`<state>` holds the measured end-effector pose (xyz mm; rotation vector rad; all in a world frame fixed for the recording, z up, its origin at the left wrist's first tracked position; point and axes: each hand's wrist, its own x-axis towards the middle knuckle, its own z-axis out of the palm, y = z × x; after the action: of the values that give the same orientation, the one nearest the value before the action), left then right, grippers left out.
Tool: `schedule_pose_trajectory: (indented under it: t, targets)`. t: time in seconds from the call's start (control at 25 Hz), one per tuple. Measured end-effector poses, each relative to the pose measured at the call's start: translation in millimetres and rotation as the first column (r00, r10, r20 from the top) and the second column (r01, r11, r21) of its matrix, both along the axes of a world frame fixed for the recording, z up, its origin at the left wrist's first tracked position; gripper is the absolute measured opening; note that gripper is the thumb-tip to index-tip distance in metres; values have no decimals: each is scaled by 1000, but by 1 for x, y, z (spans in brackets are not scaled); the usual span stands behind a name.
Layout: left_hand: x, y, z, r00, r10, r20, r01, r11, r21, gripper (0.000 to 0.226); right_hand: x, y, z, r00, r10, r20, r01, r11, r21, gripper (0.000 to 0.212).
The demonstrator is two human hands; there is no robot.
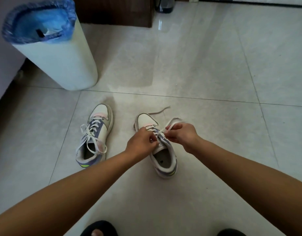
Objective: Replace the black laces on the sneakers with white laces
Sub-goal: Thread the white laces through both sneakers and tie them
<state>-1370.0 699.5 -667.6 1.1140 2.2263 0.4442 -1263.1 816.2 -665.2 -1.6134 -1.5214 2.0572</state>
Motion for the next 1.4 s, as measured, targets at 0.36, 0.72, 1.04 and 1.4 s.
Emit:
schedule_pose_trajectory:
  t: [0.36,0.72,1.04,1.4]
  targets:
    - [14,4,-9,993,117,-1,-117,992,41,24,-4,-7,-5,998,-49,-37,52,995,84,17]
    - [19,4,-21,976,216,13,-216,973,77,27,-1,-2,-3,992,115,50,-123,961,248,12]
    - [25,9,-22,960,279,-38,-275,958,85,26,7,-14,-11,973,215,82,-230,929,289,12]
    - [2,17,-4,991,-123,58,131,976,-173,22,31,-30,-16,811,437,388,-571,737,363,52]
